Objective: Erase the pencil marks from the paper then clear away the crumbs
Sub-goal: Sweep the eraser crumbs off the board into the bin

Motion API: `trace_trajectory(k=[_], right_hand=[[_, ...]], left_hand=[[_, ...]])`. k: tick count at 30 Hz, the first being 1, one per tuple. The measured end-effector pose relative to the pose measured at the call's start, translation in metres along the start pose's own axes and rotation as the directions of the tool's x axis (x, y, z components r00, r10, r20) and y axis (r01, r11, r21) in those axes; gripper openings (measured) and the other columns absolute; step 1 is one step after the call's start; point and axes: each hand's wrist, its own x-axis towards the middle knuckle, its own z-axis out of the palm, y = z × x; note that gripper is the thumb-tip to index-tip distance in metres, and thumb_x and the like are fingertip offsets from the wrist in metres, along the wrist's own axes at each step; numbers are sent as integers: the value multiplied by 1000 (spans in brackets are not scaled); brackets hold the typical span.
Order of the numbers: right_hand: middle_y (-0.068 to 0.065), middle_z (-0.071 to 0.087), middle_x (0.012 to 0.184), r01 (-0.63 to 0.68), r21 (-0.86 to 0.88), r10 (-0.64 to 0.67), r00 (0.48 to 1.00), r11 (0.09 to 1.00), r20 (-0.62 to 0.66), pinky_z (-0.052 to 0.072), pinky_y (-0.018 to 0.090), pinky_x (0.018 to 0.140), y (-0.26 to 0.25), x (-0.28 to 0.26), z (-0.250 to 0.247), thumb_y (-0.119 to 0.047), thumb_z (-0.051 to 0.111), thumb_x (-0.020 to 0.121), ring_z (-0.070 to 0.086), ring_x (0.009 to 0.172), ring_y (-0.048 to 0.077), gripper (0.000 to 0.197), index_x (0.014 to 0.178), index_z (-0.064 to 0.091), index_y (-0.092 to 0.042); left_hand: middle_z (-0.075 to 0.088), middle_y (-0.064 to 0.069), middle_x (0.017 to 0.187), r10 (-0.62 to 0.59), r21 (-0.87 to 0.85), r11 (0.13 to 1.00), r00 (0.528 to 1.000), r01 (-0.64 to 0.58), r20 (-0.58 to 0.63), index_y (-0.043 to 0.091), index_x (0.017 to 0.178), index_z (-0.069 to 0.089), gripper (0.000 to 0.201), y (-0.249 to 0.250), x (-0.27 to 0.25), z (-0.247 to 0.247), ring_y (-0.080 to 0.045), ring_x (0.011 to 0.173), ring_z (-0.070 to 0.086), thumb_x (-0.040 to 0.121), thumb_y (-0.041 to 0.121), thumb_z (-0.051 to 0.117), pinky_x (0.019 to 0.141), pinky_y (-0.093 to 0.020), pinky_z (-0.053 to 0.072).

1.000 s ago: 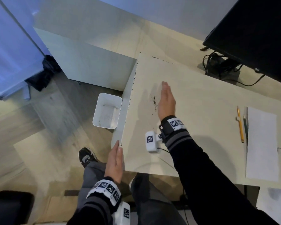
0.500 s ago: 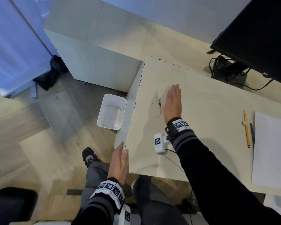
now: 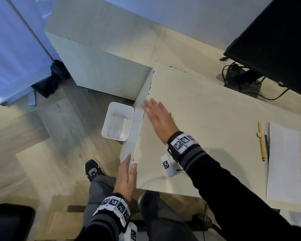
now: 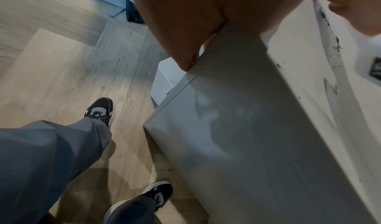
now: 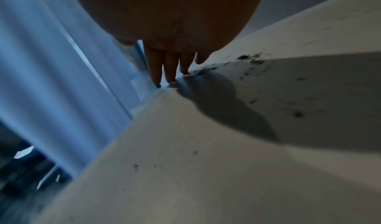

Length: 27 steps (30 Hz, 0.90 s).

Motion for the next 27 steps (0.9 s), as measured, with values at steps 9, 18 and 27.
trace_trajectory(k=[9,18,27], right_hand=[[3,7,164,-417,150,442,825,897,-352,-7,31,122,44,-23,18,-46,12,101,0,152,16,64,154,24,-13],[-14,17,162,-348,456,523,780,819,-344,6,31,124,17,-11,-4,-49,17,105,8,148,-1,54,154,26,-30],[-12,20,161,-133,362,208,962,923,-178,7,28,123,-5,-17,27,-45,25,105,8,147,-4,52,152,33,-25]], left_hand=[[35,9,153,-2,-51,999,999,4,40,23,153,27,88,-6,2,-1,0,140,31,84,77,31,116,-23,22],[32,8,155,-8,-69,998,998,12,57,24,154,25,91,-5,1,-2,-2,142,29,83,80,28,118,-27,22],[31,11,156,0,-82,997,999,5,54,24,155,25,95,-7,1,-2,4,141,26,81,84,27,110,-11,18]])
